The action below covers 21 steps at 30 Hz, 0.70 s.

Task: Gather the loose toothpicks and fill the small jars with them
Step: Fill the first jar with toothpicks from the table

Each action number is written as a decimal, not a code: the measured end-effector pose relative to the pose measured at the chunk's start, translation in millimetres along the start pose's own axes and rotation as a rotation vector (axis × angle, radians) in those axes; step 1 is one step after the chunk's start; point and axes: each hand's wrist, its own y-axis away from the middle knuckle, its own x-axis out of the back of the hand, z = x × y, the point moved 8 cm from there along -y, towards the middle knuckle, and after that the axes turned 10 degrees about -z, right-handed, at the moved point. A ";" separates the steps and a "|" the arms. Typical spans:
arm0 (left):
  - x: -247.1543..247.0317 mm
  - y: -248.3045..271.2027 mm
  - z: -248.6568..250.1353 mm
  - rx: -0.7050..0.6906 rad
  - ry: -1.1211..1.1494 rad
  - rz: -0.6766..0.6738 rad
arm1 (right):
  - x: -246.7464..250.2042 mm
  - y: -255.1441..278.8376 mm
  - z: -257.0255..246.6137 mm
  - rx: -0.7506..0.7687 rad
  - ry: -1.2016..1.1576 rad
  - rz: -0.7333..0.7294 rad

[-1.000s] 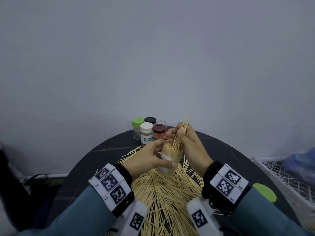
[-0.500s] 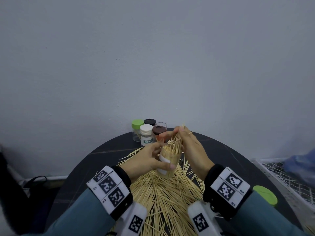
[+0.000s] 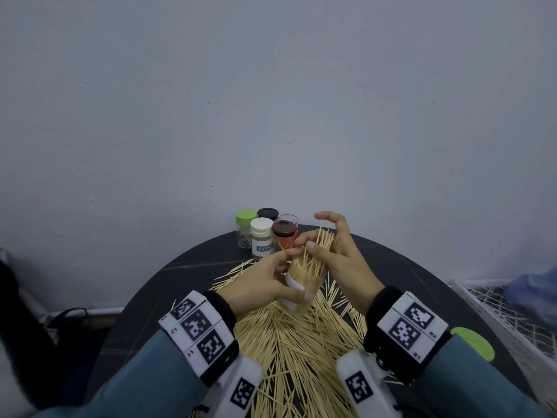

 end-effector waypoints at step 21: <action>14.4 1.3 -5.6 0.044 0.024 0.079 | 1.8 0.6 1.6 -0.006 0.245 -0.044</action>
